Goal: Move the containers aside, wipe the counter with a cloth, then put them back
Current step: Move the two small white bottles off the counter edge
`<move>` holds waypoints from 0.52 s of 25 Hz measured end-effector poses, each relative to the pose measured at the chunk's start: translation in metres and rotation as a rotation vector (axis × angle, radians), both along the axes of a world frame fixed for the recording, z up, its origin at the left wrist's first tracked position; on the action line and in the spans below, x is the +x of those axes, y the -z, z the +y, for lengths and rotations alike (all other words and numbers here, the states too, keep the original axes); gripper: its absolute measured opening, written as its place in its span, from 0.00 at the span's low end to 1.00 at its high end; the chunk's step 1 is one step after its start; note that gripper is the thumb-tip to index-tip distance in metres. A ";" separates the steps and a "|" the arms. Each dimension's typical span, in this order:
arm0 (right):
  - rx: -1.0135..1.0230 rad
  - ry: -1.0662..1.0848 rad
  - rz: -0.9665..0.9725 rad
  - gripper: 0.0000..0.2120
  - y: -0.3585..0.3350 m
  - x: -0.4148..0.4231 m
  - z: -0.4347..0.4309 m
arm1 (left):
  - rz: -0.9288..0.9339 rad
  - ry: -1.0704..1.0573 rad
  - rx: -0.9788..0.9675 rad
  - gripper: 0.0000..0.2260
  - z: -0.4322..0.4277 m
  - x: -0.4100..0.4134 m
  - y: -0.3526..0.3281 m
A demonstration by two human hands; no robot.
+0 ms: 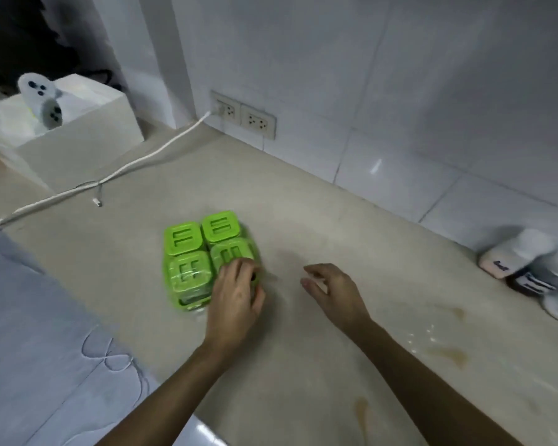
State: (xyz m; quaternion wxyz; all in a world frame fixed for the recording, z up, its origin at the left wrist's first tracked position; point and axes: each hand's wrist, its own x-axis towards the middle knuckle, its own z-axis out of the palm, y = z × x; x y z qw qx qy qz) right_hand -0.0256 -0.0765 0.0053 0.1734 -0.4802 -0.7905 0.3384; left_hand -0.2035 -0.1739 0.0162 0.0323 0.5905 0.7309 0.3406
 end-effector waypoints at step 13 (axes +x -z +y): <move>0.437 0.350 -0.537 0.16 -0.057 0.410 0.082 | 0.094 0.685 -0.182 0.23 0.205 0.349 -0.029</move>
